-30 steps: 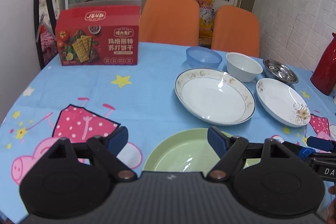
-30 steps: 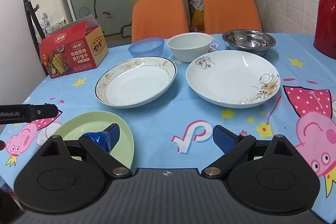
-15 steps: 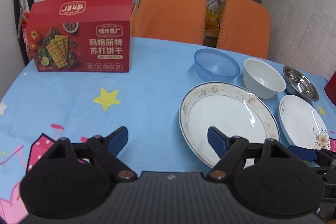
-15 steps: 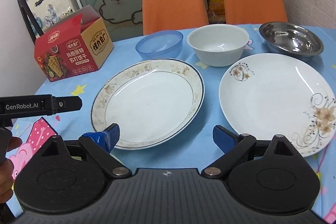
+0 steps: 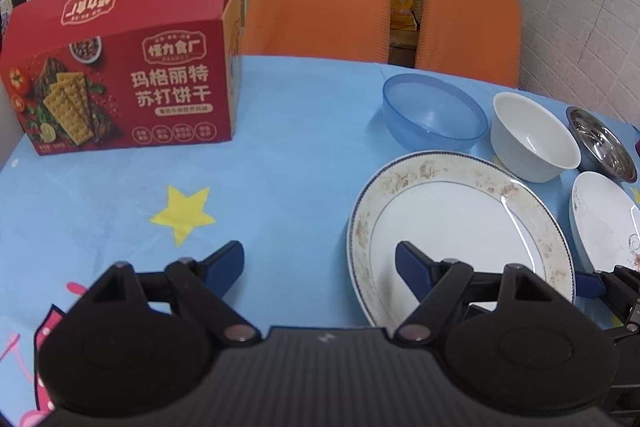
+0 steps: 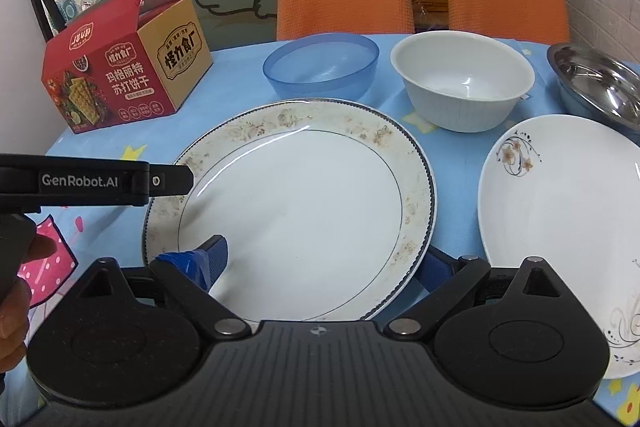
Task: Organize plates and bowls
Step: 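Grasp the rim of the brown-rimmed white plate with the left tool, then lift the brown-rimmed plate onto the green plate and open the left tool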
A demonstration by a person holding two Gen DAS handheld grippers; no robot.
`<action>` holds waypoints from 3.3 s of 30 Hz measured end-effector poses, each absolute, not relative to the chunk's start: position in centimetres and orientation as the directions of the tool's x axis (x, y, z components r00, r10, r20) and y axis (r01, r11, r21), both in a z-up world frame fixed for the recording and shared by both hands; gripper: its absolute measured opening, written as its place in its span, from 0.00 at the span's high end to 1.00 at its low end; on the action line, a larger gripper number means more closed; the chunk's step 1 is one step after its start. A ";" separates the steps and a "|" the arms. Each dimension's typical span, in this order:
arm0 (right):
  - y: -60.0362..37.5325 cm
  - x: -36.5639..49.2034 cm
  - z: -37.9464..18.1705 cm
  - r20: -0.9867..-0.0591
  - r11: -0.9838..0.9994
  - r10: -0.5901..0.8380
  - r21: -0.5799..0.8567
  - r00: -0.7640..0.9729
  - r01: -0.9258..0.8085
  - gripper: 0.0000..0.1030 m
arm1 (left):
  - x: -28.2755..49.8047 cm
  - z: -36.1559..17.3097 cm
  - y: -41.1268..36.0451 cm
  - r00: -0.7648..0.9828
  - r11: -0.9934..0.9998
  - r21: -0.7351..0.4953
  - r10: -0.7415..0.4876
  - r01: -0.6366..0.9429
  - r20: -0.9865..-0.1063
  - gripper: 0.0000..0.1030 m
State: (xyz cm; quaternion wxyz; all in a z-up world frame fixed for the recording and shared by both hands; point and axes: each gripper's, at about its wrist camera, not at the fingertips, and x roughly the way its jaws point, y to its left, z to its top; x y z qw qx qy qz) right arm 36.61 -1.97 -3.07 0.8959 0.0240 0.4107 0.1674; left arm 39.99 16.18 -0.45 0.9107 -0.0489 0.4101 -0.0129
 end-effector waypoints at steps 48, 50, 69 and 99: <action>-1.4 37.2 -2.5 -0.647 0.933 0.325 0.103 0.690 -0.343 0.17 | 40.4 0.0 11.3 0.689 0.999 -0.036 -0.047 0.030 -0.723 0.55; -1.4 36.8 -2.2 -0.638 0.934 0.323 0.093 0.699 -0.346 0.17 | 40.3 0.2 11.3 0.689 0.999 -0.039 -0.047 0.027 -0.723 0.55; -1.8 27.6 2.6 -0.540 0.921 0.366 0.096 0.758 -0.376 0.17 | 30.6 4.6 11.7 0.757 0.997 -0.083 -0.060 0.008 -0.651 0.56; 1.5 18.0 -2.6 -0.636 0.909 0.303 -0.030 0.709 -0.416 0.16 | 20.5 -1.5 14.1 0.741 0.996 -0.087 -0.063 0.006 -0.669 0.51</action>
